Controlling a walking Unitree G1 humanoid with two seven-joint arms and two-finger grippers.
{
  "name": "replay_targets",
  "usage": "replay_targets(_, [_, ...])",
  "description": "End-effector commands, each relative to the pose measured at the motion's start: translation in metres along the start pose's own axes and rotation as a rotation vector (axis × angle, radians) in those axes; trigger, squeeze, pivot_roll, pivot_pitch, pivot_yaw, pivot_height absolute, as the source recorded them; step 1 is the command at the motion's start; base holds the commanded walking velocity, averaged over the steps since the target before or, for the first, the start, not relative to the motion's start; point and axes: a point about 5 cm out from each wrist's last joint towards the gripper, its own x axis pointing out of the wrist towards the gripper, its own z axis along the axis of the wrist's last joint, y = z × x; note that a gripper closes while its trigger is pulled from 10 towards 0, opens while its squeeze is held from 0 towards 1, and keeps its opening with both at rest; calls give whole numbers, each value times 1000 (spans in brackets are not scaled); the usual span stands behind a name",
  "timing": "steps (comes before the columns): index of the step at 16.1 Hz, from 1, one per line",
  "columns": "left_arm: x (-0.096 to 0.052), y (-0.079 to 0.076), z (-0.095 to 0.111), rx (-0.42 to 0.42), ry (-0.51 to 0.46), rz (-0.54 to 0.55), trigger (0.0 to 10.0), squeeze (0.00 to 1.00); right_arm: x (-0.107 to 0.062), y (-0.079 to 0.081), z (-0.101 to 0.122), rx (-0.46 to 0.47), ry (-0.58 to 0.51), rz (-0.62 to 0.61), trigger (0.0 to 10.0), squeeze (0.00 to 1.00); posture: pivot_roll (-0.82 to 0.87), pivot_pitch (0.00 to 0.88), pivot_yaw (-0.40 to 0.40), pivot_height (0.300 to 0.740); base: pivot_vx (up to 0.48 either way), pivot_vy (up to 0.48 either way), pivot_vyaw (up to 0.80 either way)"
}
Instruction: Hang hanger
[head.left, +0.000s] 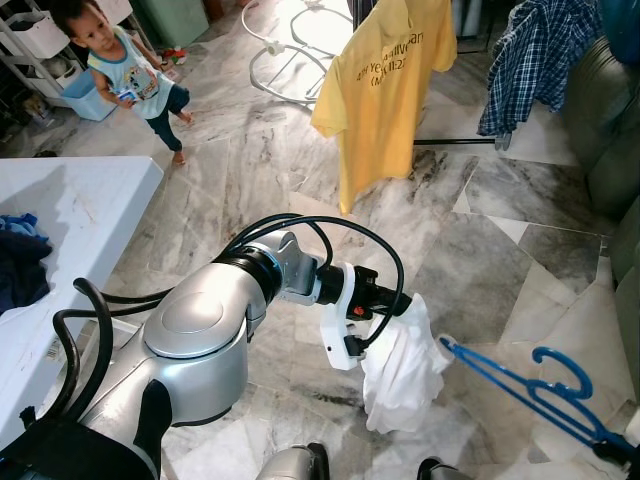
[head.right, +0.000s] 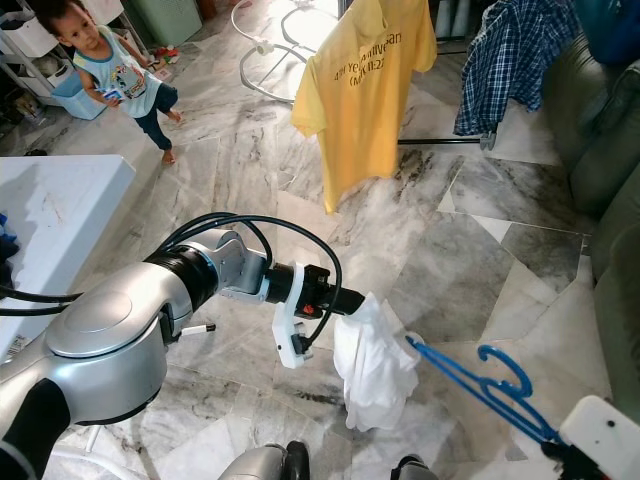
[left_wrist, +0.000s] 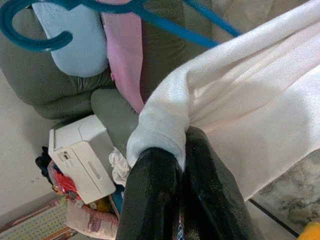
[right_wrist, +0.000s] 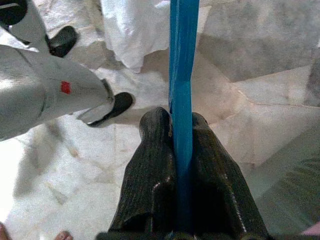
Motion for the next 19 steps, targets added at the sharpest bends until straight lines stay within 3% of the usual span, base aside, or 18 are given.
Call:
replay_targets(1, [-4, -4, 1, -6, 4, -10, 10000, 0, -4, -1, 4, -14, -12, -3, 10000, 0, -68, 207, 161, 740, 0, 0, 0])
replay_targets(14, [-1, -1, 2, 1, -17, 8, 10000, 0, 9, 22, 4, 31, -35, 160, 10000, 0, -70, 213, 161, 740, 0, 0, 0])
replay_targets(19, [3, 9, 2, 6, -55, 85, 10000, 0, 24, 36, 3, 73, -50, 224, 10000, 0, -66, 216, 162, 740, 0, 0, 0])
